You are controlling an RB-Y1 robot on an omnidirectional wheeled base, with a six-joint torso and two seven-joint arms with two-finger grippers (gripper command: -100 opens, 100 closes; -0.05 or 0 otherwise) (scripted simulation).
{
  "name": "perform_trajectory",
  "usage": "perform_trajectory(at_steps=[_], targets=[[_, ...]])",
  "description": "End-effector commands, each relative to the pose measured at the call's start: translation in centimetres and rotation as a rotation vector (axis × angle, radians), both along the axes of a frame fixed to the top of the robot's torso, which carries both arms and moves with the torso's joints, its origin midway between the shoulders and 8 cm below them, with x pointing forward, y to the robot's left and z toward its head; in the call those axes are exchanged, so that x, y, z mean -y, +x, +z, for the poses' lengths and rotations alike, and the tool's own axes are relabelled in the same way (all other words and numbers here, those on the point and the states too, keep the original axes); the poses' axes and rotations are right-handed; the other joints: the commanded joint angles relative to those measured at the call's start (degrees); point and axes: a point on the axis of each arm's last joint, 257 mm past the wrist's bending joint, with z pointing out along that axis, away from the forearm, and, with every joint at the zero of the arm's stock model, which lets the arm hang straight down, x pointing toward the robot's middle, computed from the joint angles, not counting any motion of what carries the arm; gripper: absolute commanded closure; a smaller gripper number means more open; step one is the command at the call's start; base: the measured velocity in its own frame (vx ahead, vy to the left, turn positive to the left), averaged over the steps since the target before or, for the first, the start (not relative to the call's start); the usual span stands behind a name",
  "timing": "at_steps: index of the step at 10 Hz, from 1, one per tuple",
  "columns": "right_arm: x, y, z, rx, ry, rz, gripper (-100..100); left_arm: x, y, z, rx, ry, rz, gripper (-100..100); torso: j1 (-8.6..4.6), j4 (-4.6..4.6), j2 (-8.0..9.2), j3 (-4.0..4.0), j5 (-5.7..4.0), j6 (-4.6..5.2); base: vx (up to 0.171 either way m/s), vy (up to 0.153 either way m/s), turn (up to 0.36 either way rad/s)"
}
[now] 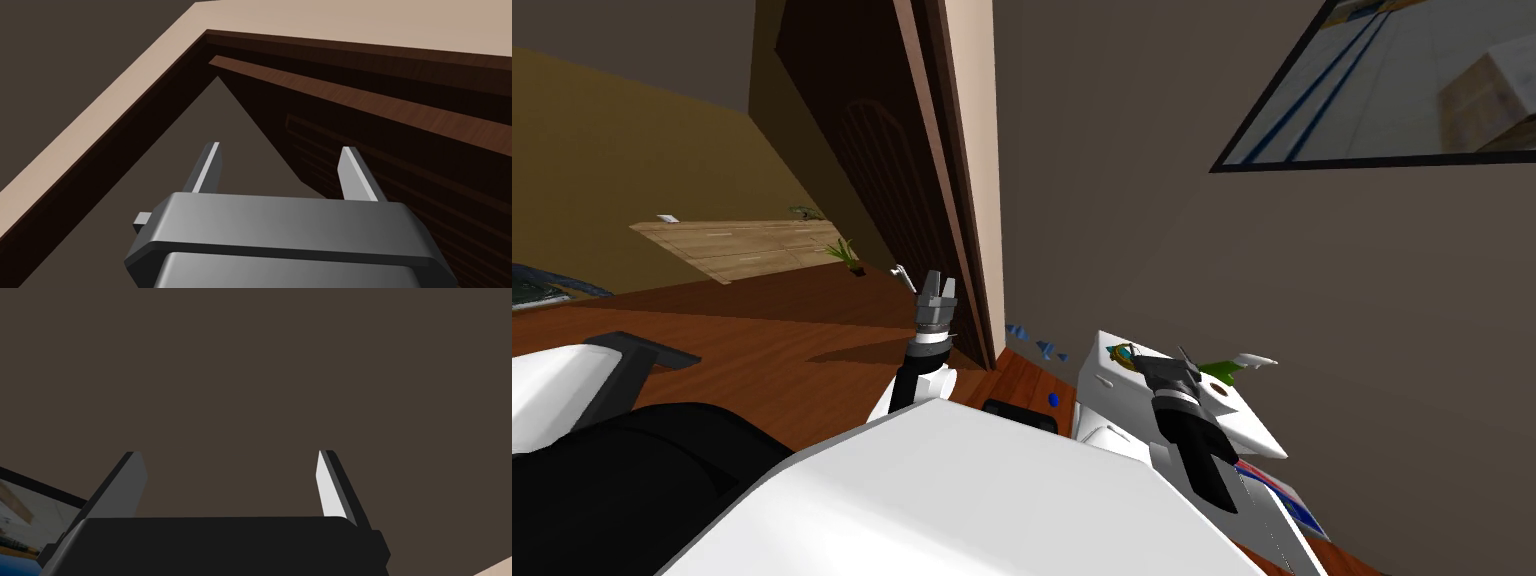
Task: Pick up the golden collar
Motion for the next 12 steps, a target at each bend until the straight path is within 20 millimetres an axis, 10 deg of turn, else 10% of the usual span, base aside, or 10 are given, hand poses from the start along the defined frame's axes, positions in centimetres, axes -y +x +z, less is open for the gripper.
perform_trajectory(at_steps=[1, 12], targets=[[0.6, -0.4, -0.9, -0.042, -0.051, -0.022, -100, 0.0, 0.0, 0.0, 0.0, 0.0, 0.0, 0, 0.0, 0.0, 0.0, 0.0, 0.0, 0.0, -0.022, 0.0, 0.071], [1.4, -0.8, -2.2, -0.116, -0.138, -0.057, -100, 0.0, 0.0, 0.0, 0.0, 0.0, 0.0, 0, 0.0, -0.02, -0.12, -0.07, 0.0, 0.03, -0.005, 0.0, 0.017]])
